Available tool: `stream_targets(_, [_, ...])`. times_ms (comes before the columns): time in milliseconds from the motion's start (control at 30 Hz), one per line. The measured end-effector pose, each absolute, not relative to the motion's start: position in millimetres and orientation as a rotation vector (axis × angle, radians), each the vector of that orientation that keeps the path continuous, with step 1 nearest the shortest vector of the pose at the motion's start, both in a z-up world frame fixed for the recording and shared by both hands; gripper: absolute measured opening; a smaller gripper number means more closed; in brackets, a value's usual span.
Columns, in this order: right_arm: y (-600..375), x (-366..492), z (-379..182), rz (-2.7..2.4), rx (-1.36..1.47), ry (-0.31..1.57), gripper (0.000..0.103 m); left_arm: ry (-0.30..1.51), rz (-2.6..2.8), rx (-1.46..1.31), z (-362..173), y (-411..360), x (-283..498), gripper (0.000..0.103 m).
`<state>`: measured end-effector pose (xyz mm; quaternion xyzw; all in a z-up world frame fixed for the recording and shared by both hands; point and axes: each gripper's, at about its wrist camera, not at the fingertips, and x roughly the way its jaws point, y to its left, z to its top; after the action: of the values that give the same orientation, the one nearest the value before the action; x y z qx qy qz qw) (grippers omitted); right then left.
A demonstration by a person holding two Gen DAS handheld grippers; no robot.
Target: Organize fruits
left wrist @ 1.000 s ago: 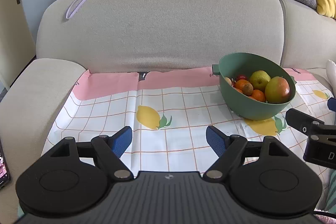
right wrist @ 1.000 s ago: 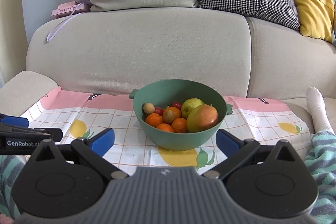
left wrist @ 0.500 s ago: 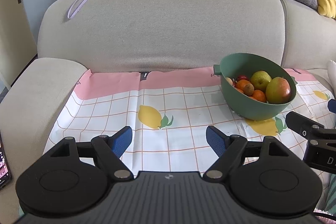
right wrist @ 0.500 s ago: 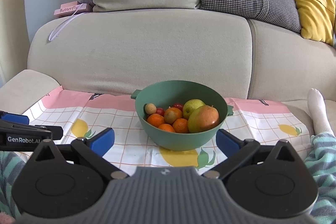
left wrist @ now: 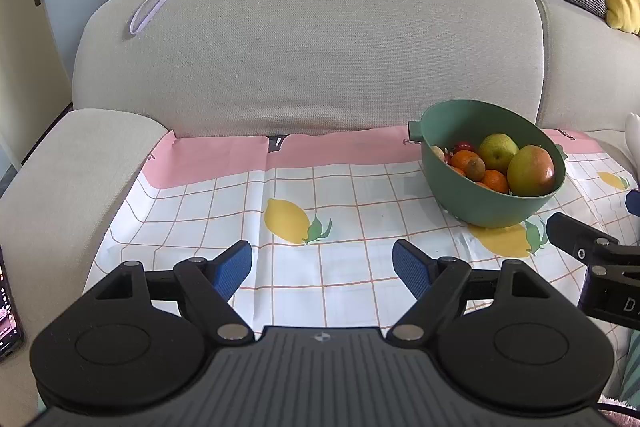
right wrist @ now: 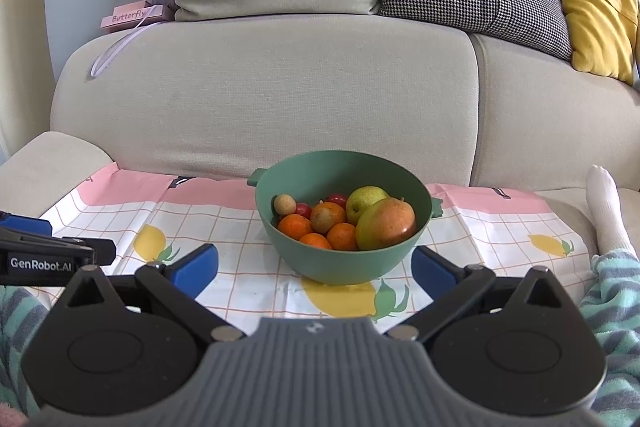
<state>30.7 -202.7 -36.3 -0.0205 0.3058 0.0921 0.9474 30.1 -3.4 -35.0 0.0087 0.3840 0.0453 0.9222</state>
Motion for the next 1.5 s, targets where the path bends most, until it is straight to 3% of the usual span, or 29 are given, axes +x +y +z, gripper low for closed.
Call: stream_targets(1500, [-206.5, 28.8, -37.4, 0.186, -0.028, 0.633, 0.099, 0.793, 0.101, -0.006, -33.0, -2.8, 28.5, 0.094])
